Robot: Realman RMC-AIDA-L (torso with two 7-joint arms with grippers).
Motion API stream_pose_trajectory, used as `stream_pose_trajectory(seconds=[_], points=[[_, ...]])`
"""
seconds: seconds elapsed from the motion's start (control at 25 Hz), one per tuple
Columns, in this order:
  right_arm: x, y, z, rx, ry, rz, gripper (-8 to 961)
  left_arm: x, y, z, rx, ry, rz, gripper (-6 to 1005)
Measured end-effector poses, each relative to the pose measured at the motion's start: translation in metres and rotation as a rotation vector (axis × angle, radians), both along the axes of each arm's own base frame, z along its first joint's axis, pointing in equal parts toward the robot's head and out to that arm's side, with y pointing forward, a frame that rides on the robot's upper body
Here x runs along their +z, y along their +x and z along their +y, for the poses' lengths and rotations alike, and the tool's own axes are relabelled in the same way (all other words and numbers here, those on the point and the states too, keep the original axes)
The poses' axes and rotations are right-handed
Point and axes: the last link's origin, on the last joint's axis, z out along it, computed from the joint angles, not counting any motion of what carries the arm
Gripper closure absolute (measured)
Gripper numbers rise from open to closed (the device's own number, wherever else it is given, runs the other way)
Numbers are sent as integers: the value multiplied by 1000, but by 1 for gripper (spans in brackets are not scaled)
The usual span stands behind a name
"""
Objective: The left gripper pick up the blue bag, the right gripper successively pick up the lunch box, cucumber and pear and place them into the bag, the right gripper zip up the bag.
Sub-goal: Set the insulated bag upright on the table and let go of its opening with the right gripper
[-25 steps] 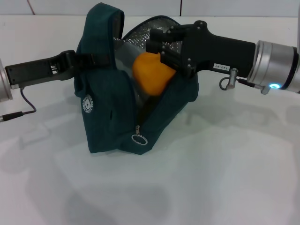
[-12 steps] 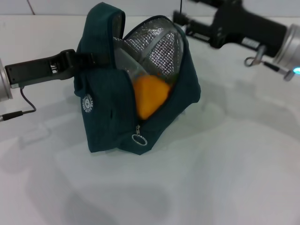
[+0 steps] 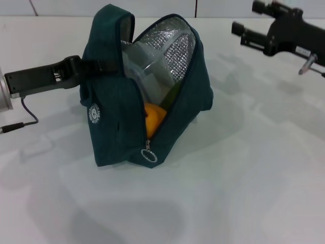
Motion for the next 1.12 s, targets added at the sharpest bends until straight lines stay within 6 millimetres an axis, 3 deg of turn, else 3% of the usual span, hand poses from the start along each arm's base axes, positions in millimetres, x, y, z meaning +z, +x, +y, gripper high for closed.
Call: stream_pose_trajectory(seconds=[0.32,0.72,1.12], points=[[-21,11,-6,-38,-47,-91,224,1,0,1,1,2,2,963],[-45,-4,2,-35,-95,-144,226,0,3,3,-6,3,2,962],[-54,-17,13,-28,-87,-197,228,-1,4,4,-6,4,-1,962]])
